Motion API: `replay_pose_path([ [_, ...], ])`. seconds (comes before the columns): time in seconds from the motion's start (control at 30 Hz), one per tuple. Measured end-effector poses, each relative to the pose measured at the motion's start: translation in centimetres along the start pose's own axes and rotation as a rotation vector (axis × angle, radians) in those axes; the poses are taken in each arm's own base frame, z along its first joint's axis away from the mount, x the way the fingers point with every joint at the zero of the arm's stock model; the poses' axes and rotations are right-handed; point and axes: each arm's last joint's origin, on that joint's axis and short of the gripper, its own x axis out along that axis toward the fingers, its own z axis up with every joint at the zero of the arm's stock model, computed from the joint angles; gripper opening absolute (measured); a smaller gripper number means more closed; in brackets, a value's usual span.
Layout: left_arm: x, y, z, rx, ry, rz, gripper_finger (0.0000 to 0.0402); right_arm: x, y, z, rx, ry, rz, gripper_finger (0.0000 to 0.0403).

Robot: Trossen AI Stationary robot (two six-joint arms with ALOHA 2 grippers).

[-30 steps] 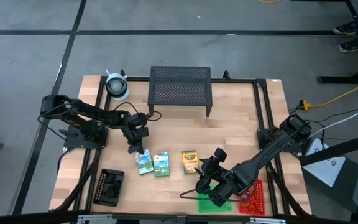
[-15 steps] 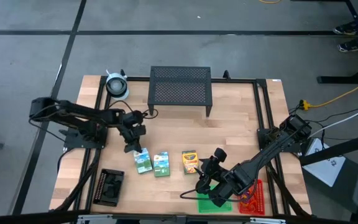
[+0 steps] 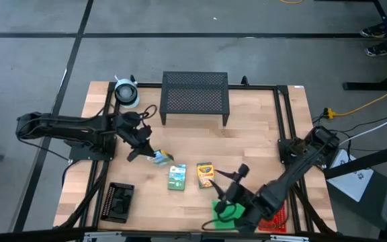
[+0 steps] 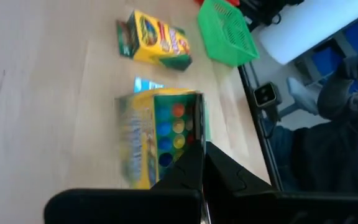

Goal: Pick & Place Office Desk Supplies
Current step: Put the yellow green crayon box into the green bin

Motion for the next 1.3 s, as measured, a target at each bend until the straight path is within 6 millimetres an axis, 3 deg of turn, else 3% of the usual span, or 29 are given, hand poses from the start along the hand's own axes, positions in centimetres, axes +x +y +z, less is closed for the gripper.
replay_pose_path([
  [0.13, -0.1, -0.6, 0.6, 0.092, -0.059, -0.028, 0.0002, -3.2, 0.1, -0.1, -0.01, -0.16, -0.068, 0.0196],
  [0.27, 0.2, -1.6, 1.6, 0.191, -0.154, -0.086, 0.0001, -5.5, -0.1, 0.0, -0.01, -0.178, -0.013, 0.0196],
  [0.63, 3.0, -2.8, 2.5, 0.32, -0.241, -0.176, 0.0002, -6.2, -0.6, 0.6, -0.043, -0.182, -0.002, 0.0196],
  [0.8, 5.1, -3.0, 2.7, 0.368, -0.272, -0.228, 0.0001, -5.5, -0.7, 0.7, -0.004, -0.178, -0.016, 0.0196],
  [0.93, 6.4, -3.5, 3.2, 0.466, -0.33, -0.277, 0.0002, -3.7, -0.7, 0.8, 0.062, -0.113, -0.003, 0.0196],
  [1.17, 7.6, -6.0, 6.0, 0.583, -0.358, -0.322, 0.0002, 0.2, -1.1, 1.0, 0.052, 0.038, 0.021, 0.0197],
  [1.3, 7.8, -7.4, 7.4, 0.671, -0.347, -0.295, 0.0001, 1.5, -1.1, 1.3, 0.028, 0.076, 0.041, 0.0209],
])
